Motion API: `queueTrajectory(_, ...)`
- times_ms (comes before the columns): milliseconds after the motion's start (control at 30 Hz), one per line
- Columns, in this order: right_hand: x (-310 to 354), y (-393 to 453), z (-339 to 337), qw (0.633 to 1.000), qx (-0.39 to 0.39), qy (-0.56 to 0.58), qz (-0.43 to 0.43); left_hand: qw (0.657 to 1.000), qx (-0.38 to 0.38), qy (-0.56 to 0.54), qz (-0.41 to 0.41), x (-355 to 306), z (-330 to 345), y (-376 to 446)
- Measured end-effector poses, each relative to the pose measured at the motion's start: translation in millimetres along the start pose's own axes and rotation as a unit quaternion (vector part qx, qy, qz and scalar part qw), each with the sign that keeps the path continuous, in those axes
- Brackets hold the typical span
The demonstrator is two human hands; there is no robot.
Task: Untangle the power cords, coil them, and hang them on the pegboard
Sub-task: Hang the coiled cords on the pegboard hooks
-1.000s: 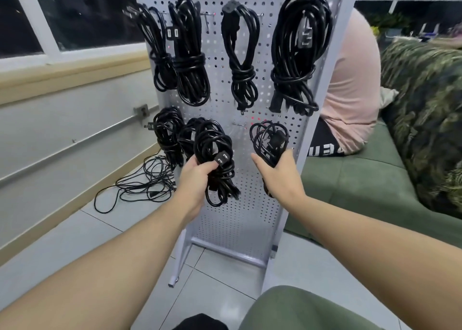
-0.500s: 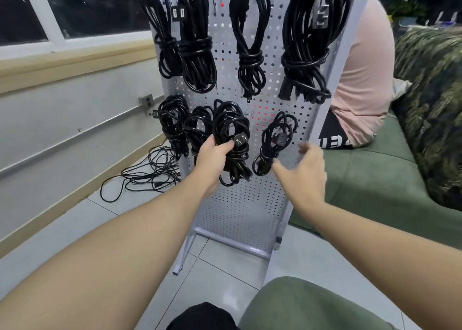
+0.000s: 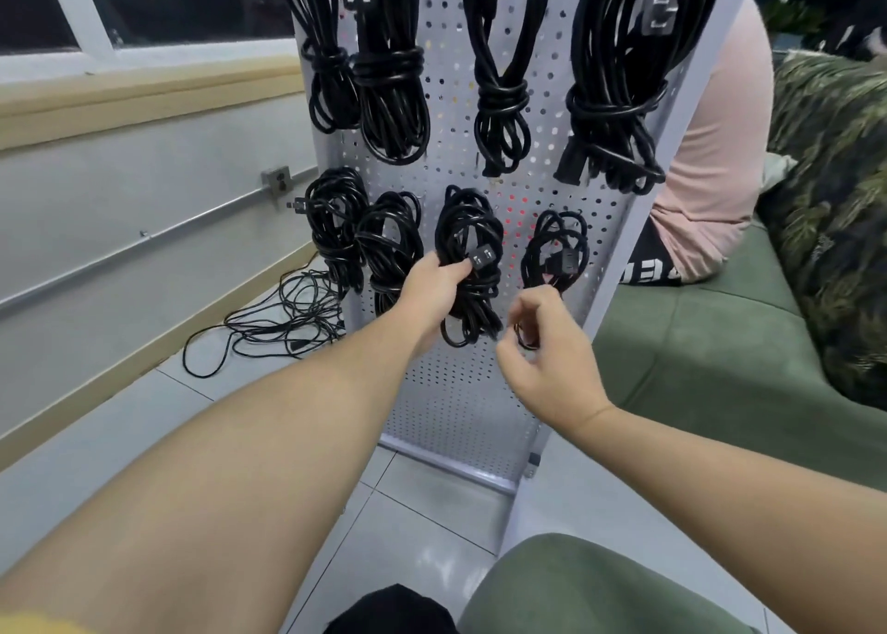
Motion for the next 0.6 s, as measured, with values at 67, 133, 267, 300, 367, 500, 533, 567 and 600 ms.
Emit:
queueTrajectory(67, -7.0, -8.6, 11.9, 1.000, 0.021, 0.001, 0.015, 1.000, 0.008, 0.012, -0.005, 1.1, 0.8, -1.6)
queueTrajectory(133, -14.0, -17.3, 22.8, 0.998, 0.046, -0.003, 0.033, 0.999, 0.018, 0.033, -0.007, 3.9, -2.4, -6.8)
queueTrajectory(267, -20.1, -37.7, 57.4, 0.992, 0.112, -0.004, 0.063, 0.997, 0.029, 0.067, -0.002, 21.9, -27.3, -31.7)
queueTrajectory(300, -21.4, -44.5, 70.8, 0.989, 0.130, 0.000, 0.071, 0.997, 0.018, 0.071, -0.004, 31.3, -40.0, -41.9)
queueTrajectory(367, -20.3, -59.2, 102.2, 0.982, 0.166, 0.012, 0.085, 0.997, -0.023, 0.075, -0.004, 50.8, -74.6, -63.1)
queueTrajectory(500, -21.4, -97.1, 191.3, 0.958, 0.250, 0.033, 0.136, 0.991, -0.124, 0.024, -0.050, 115.2, -167.6, -108.2)
queueTrajectory(533, -23.6, -108.2, 218.5, 0.949, 0.275, 0.038, 0.147, 0.986, -0.146, 0.020, -0.084, 140.6, -193.1, -119.0)
queueTrajectory(567, -25.5, -120.8, 247.8, 0.937, 0.310, 0.039, 0.156, 0.978, -0.162, 0.036, -0.124, 170.6, -219.1, -130.7)
queueTrajectory(600, -27.6, -134.6, 278.4, 0.922, 0.348, 0.041, 0.165, 0.970, -0.169, 0.059, -0.165, 203.9, -244.2, -142.2)
Point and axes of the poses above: each hand's wrist, its own y-axis towards the middle knuckle, its own z-axis out of the palm, x = y × z, the point moved 9 cm from there along y, towards the middle knuckle, and after that the axes turned 8 degrees about y, right-handed, at the moved point
